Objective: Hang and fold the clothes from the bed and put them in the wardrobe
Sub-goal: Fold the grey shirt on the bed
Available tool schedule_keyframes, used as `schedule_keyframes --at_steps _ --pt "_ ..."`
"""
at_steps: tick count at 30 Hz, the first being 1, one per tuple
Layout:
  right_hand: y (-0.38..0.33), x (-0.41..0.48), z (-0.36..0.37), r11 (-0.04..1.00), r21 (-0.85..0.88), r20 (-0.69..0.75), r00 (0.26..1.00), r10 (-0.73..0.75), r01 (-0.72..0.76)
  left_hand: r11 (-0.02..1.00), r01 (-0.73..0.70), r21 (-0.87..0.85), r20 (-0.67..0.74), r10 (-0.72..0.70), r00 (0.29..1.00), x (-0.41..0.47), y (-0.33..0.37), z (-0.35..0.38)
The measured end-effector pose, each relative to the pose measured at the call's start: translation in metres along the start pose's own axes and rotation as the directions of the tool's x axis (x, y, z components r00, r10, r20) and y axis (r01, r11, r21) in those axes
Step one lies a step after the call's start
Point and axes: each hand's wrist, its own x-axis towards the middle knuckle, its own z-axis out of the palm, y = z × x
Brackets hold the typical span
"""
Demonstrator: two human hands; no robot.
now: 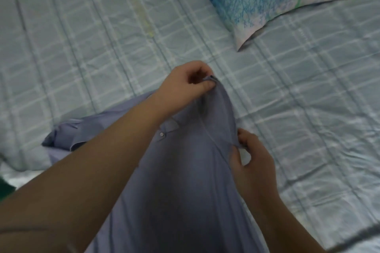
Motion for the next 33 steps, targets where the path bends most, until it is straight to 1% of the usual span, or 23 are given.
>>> schedule_keyframes --at_steps 2,4,5,7,9,11,12,14,15,16,17,18,19,20,21,24,25,27,30,31,33 --pt "0.005 -0.013 0.009 0.992 -0.026 0.128 0.984 -0.122 0.126 0.996 0.070 -0.055 -0.027 -0.072 0.997 -0.035 -0.014 -0.023" --pt "0.015 -0.024 0.020 0.960 -0.091 0.261 0.937 -0.233 0.264 0.985 0.164 -0.060 -0.050 -0.167 0.985 -0.068 -0.032 -0.037" --pt "0.020 -0.029 0.026 0.933 -0.142 0.312 0.909 -0.275 0.331 0.977 0.210 -0.030 -0.056 -0.212 0.976 -0.081 -0.043 -0.040" --pt "0.031 -0.039 0.037 0.863 -0.241 0.375 0.862 -0.340 0.445 0.952 0.272 0.141 -0.078 -0.263 0.962 -0.100 -0.065 -0.043" --pt "0.040 -0.051 0.045 0.819 -0.290 0.422 0.834 -0.354 0.495 0.902 0.296 0.314 -0.091 -0.281 0.955 -0.112 -0.082 -0.044" --pt "0.050 -0.061 0.051 0.797 -0.312 0.478 0.810 -0.339 0.518 0.858 0.261 0.443 -0.084 -0.250 0.964 -0.120 -0.090 -0.043" --pt "0.051 -0.064 0.052 0.783 -0.328 0.497 0.802 -0.332 0.528 0.811 0.224 0.540 -0.078 -0.217 0.973 -0.124 -0.091 -0.043" --pt "0.046 -0.066 0.051 0.770 -0.360 0.502 0.805 -0.316 0.526 0.667 0.189 0.721 -0.081 -0.189 0.979 -0.130 -0.086 -0.042" --pt "0.039 -0.065 0.051 0.773 -0.365 0.488 0.813 -0.316 0.519 0.597 0.206 0.775 -0.128 -0.170 0.977 -0.132 -0.080 -0.040" --pt "0.030 -0.062 0.051 0.774 -0.366 0.466 0.822 -0.328 0.517 0.549 0.215 0.808 -0.185 -0.110 0.977 -0.134 -0.072 -0.038" --pt "0.021 -0.057 0.052 0.773 -0.370 0.444 0.829 -0.340 0.515 0.526 0.189 0.829 -0.214 -0.014 0.977 -0.133 -0.064 -0.033" --pt "0.015 -0.051 0.055 0.765 -0.379 0.424 0.833 -0.356 0.520 0.504 0.136 0.853 -0.202 0.077 0.976 -0.131 -0.058 -0.026" --pt "0.011 -0.044 0.060 0.755 -0.396 0.413 0.836 -0.362 0.522 0.481 0.075 0.873 -0.161 0.139 0.977 -0.126 -0.056 -0.018" --pt "0.009 -0.036 0.065 0.740 -0.420 0.411 0.837 -0.361 0.525 0.453 0.035 0.891 -0.114 0.150 0.982 -0.118 -0.059 -0.010" --pt "0.008 -0.028 0.071 0.723 -0.453 0.422 0.840 -0.342 0.522 0.428 0.023 0.903 -0.075 0.105 0.992 -0.109 -0.065 -0.004" --pt "0.017 -0.011 0.090 0.657 -0.572 0.461 0.855 -0.237 0.491 0.362 0.027 0.932 0.005 -0.087 0.996 -0.084 -0.094 0.005" --pt "0.021 -0.007 0.095 0.633 -0.608 0.472 0.859 -0.198 0.480 0.345 0.019 0.938 0.024 -0.120 0.992 -0.077 -0.106 0.006" --pt "0.031 -0.004 0.101 0.584 -0.659 0.475 0.864 -0.167 0.475 0.330 0.005 0.944 0.034 -0.113 0.993 -0.070 -0.122 0.007" --pt "0.039 -0.004 0.102 0.545 -0.679 0.467 0.862 -0.196 0.492 0.328 0.028 0.944 -0.005 -0.071 0.997 -0.069 -0.128 0.012" --pt "0.039 -0.005 0.102 0.544 -0.678 0.465 0.862 -0.202 0.494 0.347 0.044 0.937 -0.023 -0.065 0.998 -0.071 -0.127 0.014" --pt "0.033 -0.006 0.101 0.595 -0.653 0.428 0.876 -0.221 0.469 0.407 0.054 0.912 -0.048 -0.026 0.999 -0.075 -0.116 0.015"
